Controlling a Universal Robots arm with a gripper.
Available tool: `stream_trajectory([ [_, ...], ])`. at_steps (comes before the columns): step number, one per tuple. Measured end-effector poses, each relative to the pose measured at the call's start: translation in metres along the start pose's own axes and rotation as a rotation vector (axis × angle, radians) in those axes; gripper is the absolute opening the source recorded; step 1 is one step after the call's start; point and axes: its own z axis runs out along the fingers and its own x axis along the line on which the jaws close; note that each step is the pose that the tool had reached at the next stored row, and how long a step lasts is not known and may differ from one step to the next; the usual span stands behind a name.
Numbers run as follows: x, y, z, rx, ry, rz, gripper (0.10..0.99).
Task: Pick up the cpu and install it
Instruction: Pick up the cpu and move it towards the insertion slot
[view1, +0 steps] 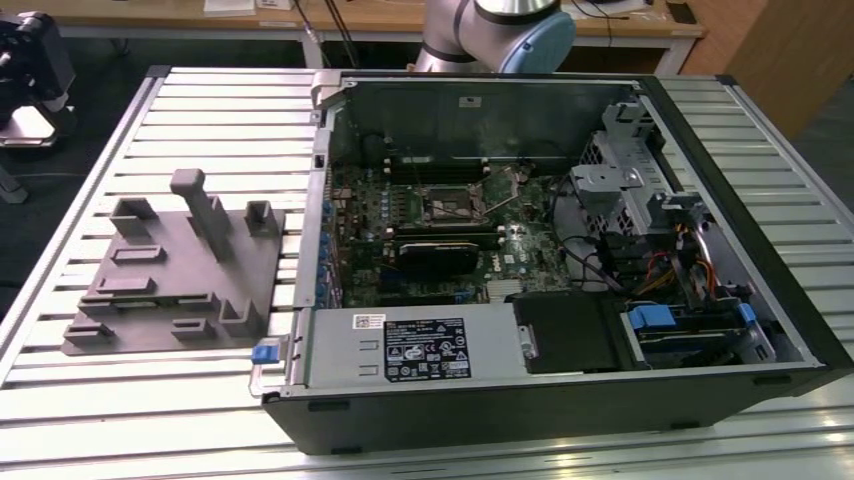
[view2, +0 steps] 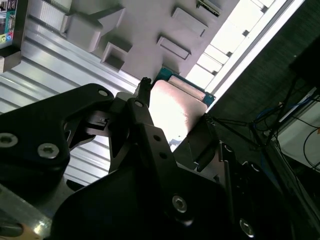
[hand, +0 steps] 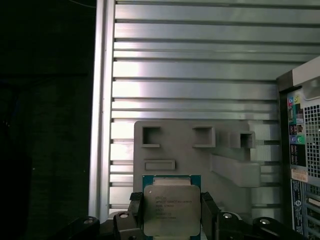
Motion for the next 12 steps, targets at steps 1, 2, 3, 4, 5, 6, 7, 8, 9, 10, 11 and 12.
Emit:
stream_trajectory([
  [1,-0.0008,0.0000,0.0000,0.000,0.0001,0.000,0.545],
  [2,-0.0016,0.0000,0.0001,0.000,0.0000,0.000,0.545],
  [3,-0.0025,0.0000,0.0001,0.000,-0.0001,0.000,0.545],
  [4,-0.0035,0.0000,0.0002,0.000,-0.0001,0.000,0.545],
  [5,-0.0046,0.0000,0.0001,0.000,0.0001,0.000,0.545],
  [6,-0.0057,0.0000,0.0001,0.000,0.0000,0.000,0.545],
  [7,-0.0067,0.0000,0.0002,0.000,0.0000,0.000,0.545],
  [8,-0.0079,0.0001,0.0002,0.000,0.0000,0.000,0.545],
  [9,-0.0090,0.0001,0.0002,0.000,0.0000,0.000,0.545],
  [10,-0.0100,0.0001,0.0002,0.000,0.0000,0.000,0.545],
  [11,-0.0111,0.0001,0.0003,0.000,0.0000,0.000,0.545],
  [12,-0.0122,0.0001,0.0003,0.000,0.0000,0.000,0.545],
])
